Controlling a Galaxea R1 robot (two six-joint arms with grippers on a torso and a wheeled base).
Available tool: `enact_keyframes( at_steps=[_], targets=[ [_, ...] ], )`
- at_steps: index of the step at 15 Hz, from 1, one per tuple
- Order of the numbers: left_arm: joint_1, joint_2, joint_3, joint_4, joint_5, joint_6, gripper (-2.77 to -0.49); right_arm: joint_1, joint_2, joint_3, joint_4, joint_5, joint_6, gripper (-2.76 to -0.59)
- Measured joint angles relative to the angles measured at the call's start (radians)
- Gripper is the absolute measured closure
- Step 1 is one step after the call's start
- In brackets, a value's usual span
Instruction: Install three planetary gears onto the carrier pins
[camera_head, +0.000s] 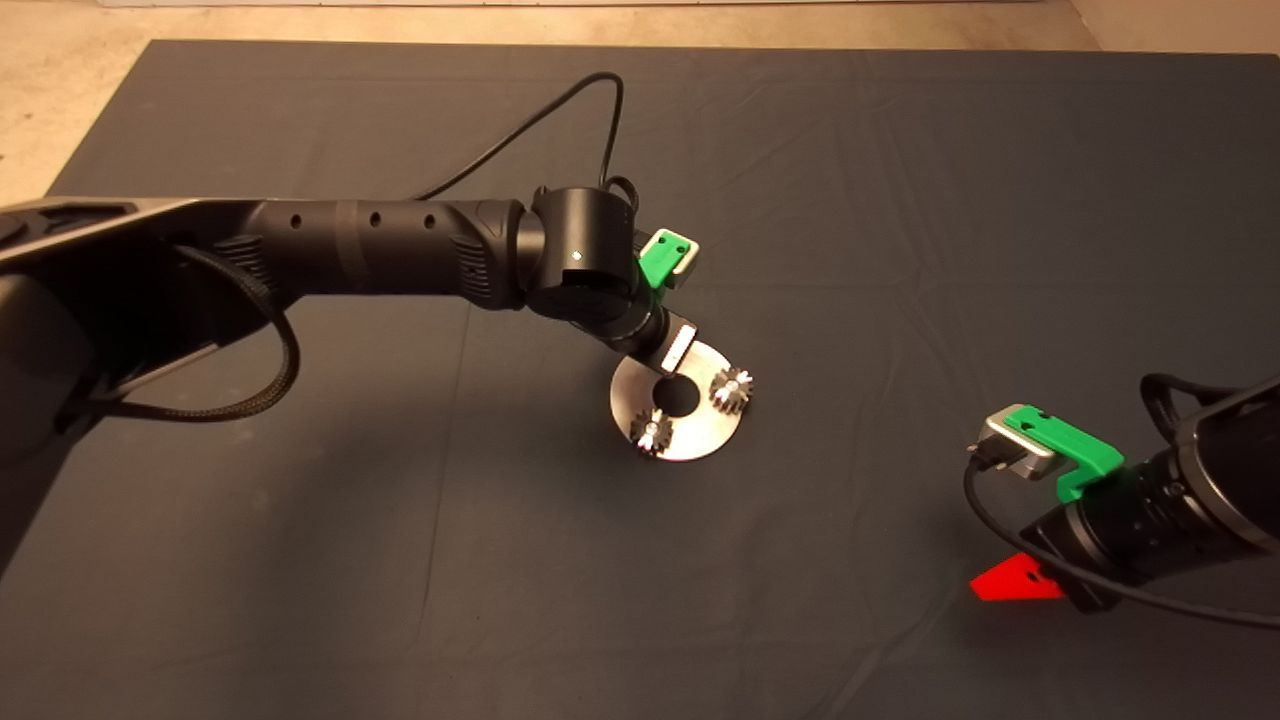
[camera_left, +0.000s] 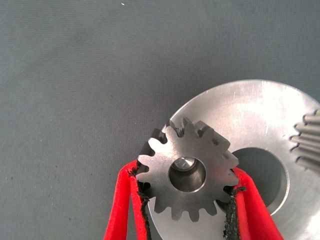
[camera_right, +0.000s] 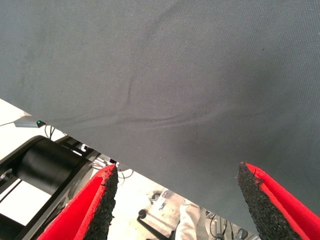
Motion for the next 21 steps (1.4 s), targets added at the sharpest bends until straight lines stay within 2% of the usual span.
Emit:
enact_keyframes(
  at_steps=[4, 6, 8, 11, 21],
  targets=[
    [0.003, 0.001, -0.002, 0.002, 0.007, 0.006, -0.55, 0.000, 0.000, 0.000, 0.000, 0.000, 0.000, -1.76],
    [0.003, 0.001, -0.002, 0.002, 0.015, 0.026, -0.55, 0.000, 0.000, 0.000, 0.000, 0.000, 0.000, -1.76],
    [0.003, 0.000, -0.002, 0.002, 0.024, 0.026, -0.55, 0.000, 0.000, 0.000, 0.000, 0.000, 0.000, -1.76],
    [0.003, 0.000, -0.002, 0.002, 0.024, 0.026, -0.57, 0.000, 0.000, 0.000, 0.000, 0.000, 0.000, -1.76],
    [0.003, -0.002, -0.001, 0.002, 0.027, 0.026, -1.06, 0.000, 0.000, 0.000, 0.000, 0.000, 0.000, -1.76]
  ],
)
